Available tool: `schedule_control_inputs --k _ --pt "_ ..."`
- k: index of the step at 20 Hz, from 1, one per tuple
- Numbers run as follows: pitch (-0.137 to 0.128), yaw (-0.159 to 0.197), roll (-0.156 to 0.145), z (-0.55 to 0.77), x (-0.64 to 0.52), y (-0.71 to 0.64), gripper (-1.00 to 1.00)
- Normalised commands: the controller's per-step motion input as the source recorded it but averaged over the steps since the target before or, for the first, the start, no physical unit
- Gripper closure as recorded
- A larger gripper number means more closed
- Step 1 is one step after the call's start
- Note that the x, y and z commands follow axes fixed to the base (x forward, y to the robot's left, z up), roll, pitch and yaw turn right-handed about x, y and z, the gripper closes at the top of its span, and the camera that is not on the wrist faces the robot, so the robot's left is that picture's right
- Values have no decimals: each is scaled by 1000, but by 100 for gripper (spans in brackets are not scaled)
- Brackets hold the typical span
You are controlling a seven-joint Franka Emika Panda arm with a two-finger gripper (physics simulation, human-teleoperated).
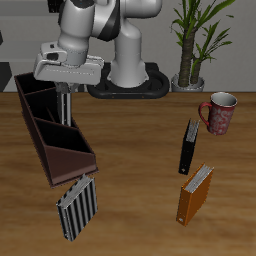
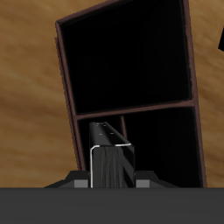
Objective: Place the left striped book into the right desk caddy's front compartment
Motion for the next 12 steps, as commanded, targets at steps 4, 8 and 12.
schedule_control_inputs --k 4,8,12 --pt "25 -5 -8 -161 106 -15 100" --pt "45 -6 14 -193 77 39 100" --pt "18 -9 12 -85 9 51 100"
